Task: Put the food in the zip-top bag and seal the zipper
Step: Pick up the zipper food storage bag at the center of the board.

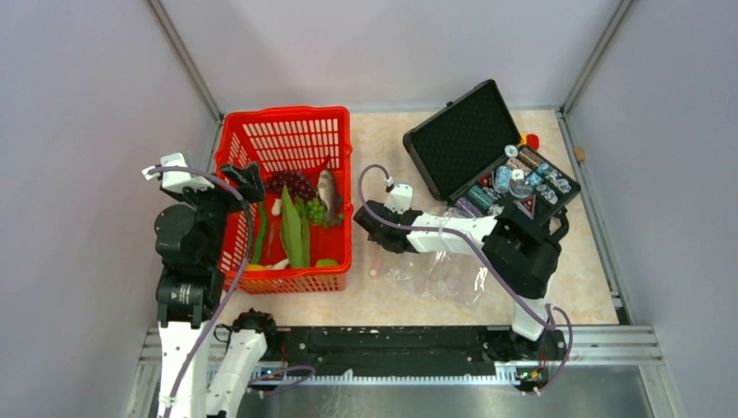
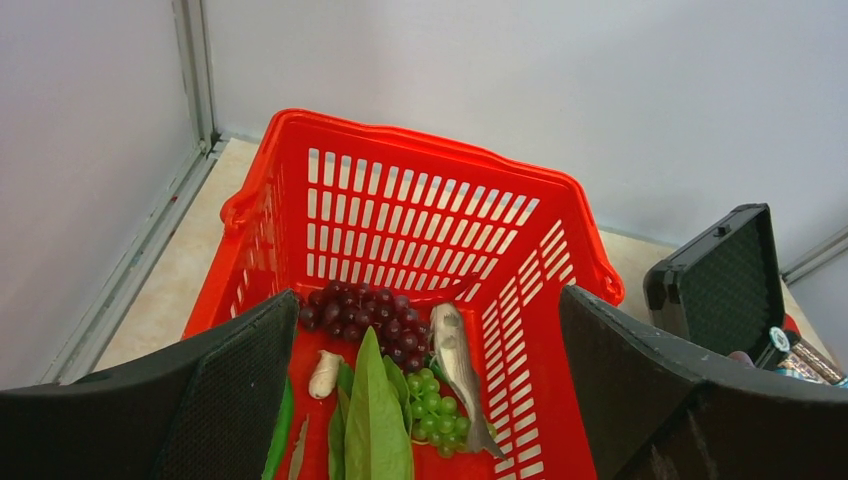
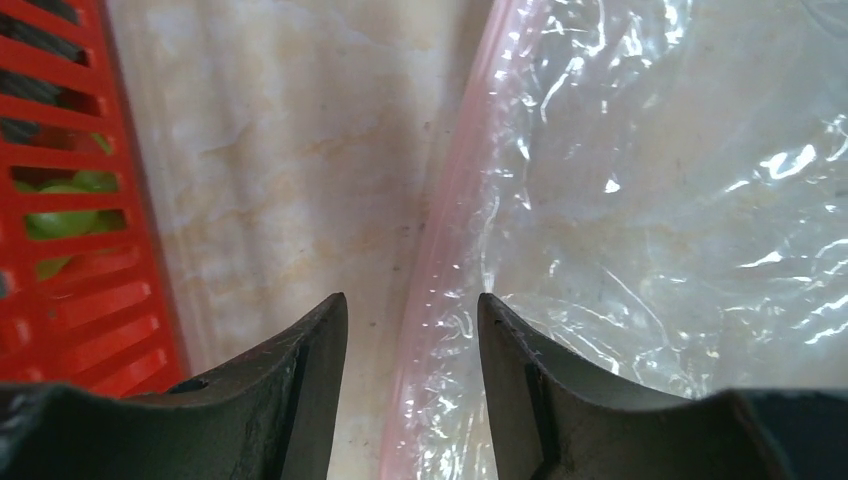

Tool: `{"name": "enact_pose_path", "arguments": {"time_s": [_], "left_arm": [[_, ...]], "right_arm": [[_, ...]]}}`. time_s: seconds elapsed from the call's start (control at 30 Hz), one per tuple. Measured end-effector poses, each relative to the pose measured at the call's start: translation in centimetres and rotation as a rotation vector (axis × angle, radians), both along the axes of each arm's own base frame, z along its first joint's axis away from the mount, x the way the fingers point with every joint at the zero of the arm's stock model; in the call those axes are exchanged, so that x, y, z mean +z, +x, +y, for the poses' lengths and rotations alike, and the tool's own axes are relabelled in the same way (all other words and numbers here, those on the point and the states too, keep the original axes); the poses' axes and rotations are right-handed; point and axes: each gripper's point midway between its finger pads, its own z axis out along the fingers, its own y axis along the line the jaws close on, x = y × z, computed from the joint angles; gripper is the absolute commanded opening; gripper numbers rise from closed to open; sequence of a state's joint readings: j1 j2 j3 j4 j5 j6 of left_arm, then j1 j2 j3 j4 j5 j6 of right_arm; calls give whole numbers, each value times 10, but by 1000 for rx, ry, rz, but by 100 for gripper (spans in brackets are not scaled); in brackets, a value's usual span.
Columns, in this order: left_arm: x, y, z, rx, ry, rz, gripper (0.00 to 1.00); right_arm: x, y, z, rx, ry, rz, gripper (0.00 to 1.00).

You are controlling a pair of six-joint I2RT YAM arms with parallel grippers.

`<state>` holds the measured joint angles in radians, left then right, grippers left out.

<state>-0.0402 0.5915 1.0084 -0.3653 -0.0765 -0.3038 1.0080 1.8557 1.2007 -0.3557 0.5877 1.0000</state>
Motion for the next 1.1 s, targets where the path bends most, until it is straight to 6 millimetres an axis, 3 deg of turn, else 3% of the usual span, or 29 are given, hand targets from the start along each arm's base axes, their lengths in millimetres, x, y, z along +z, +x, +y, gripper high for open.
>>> {"name": "enact_pose_path", "arguments": {"time_s": [0.43,0.6,0.83,0.97,1.1], "left_arm": [[-3,0,4,19,11,11,99],[-2,0,4,18,11,11,99],[-3,2,2,10,11,17,99],[-5,4,-2,-13,13,24,99],[-3,5,-11,-62,18,26,99]], "right_arm": [[-21,0,-11,-43,-67,20,41],[-21,0,-11,-47,-62,20,17],[-25,-1,-14,-49,-60,21,9],[-19,-5,-19,-35,-50,10,1],[5,-11,-23,7,3,-26,0]]}}
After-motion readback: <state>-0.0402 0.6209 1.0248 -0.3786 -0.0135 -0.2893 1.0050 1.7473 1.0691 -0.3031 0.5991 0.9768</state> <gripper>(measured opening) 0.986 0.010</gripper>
